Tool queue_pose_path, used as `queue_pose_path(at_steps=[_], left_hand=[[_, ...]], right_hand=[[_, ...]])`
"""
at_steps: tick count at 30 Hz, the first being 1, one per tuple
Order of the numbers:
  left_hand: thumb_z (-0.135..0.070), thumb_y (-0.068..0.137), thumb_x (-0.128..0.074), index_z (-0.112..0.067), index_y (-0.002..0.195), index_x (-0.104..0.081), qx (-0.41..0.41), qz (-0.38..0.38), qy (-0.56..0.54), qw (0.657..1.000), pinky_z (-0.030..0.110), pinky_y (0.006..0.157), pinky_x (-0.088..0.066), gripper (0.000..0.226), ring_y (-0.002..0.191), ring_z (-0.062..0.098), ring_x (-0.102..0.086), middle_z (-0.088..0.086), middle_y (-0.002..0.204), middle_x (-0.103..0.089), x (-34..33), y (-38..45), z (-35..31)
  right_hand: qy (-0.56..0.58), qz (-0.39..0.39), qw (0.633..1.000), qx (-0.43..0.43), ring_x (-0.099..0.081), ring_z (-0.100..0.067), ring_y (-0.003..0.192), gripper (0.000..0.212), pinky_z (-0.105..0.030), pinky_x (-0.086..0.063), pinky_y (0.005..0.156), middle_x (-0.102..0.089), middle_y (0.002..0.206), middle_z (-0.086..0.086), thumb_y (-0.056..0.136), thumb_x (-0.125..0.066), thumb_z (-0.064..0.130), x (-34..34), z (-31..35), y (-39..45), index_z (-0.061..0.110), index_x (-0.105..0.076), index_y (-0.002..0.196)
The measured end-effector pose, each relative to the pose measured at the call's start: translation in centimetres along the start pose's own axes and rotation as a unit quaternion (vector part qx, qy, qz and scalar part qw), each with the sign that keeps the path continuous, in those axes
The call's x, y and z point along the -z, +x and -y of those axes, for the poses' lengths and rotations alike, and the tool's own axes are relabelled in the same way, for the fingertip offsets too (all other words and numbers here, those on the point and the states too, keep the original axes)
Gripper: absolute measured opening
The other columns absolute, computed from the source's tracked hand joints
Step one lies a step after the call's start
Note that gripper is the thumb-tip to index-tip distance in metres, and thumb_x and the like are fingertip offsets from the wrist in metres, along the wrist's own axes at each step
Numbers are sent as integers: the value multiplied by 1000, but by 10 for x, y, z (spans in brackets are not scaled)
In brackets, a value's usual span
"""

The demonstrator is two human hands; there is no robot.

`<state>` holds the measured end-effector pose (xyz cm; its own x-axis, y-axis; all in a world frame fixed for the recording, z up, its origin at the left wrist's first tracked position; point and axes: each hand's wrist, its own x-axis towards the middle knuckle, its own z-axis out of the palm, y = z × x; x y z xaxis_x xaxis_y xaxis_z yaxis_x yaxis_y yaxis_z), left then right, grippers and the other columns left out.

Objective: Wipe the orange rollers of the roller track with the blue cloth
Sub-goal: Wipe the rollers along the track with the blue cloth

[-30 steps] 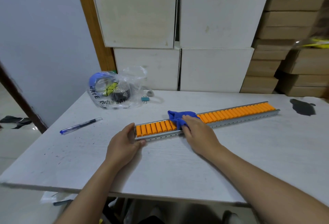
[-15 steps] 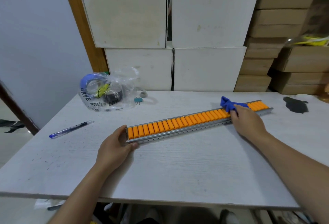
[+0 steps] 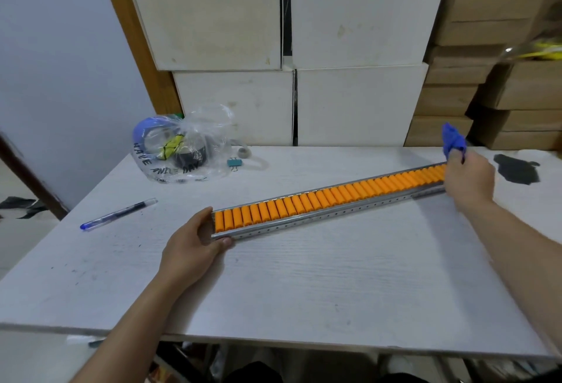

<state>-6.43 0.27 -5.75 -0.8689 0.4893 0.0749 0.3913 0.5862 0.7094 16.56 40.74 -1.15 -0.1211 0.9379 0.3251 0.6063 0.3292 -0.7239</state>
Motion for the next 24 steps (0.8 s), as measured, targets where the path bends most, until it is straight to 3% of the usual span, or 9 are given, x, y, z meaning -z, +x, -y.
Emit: queue_pose_path(at_steps=[2, 3, 5, 7, 11, 18, 21, 24], left_hand=[[-38, 71, -76, -33, 138, -40, -1, 1, -4, 1000, 38, 97, -42, 76, 123, 16, -50, -8, 135, -55, 0, 0, 1], [-38, 71, -76, -33, 138, -40, -1, 2, -7, 1000, 39, 98, -42, 76, 123, 16, -50, -8, 135, -55, -1, 1, 2], [-39, 71, -76, -33, 138, -39, -2, 3, -13, 1000, 41, 100, -41, 77, 124, 17, -50, -7, 136, -55, -1, 2, 3], [-40, 71, -75, -32, 139, -38, -4, 6, -12, 1000, 41, 101, -41, 77, 125, 17, -49, -7, 137, -54, 0, 2, 2], [-40, 74, -73, -30, 140, -37, -17, 5, -7, 1000, 40, 101, -40, 76, 127, 17, -47, -6, 139, -51, 1, -2, 0], [-43, 84, -56, -27, 143, -32, -51, -15, -62, 997, 37, 103, -36, 66, 131, 19, -40, 0, 148, -38, 2, -12, -5], [-33, 87, -58, -26, 141, -33, -77, -48, -73, 993, 30, 103, -31, 60, 133, 17, -36, -2, 147, -35, 2, -18, -9], [-25, 85, -61, -23, 138, -36, -96, -48, -47, 993, 27, 101, -30, 59, 131, 16, -36, -1, 144, -37, -2, -20, -12]], right_hand=[[233, 28, 969, -82, -47, -20, 71, 27, -33, -34, 59, -55, 77, -8, 95, -44, 30, 8, 34, -31, 16, -51, 73], [355, 75, 923, -127, -52, -15, 75, 23, -29, -40, 64, -62, 86, -3, 95, -46, 28, 13, 50, -49, 21, -54, 75], [549, 211, 787, -186, -65, -11, 96, 18, -24, -51, 84, -68, 112, 2, 98, -44, 24, 21, 69, -87, 22, -61, 95], [614, 310, 695, -210, -64, -14, 109, 28, -27, -50, 94, -67, 120, -1, 100, -39, 23, 24, 78, -119, 16, -60, 117], [647, 385, 607, -255, -61, -24, 115, 36, -39, -48, 95, -65, 124, -9, 98, -41, 23, 22, 88, -160, 11, -54, 129], [653, 431, 531, -326, -65, -34, 107, 38, -53, -53, 83, -66, 121, -14, 100, -38, 27, 17, 94, -185, 9, -54, 129], [636, 455, 532, -325, -65, -33, 106, 39, -68, -43, 84, -66, 121, -14, 100, -36, 32, 17, 92, -189, 10, -56, 125], [656, 429, 521, -339, -68, -32, 102, 36, -66, -43, 86, -68, 118, -14, 100, -38, 29, 16, 89, -192, 9, -58, 123]])
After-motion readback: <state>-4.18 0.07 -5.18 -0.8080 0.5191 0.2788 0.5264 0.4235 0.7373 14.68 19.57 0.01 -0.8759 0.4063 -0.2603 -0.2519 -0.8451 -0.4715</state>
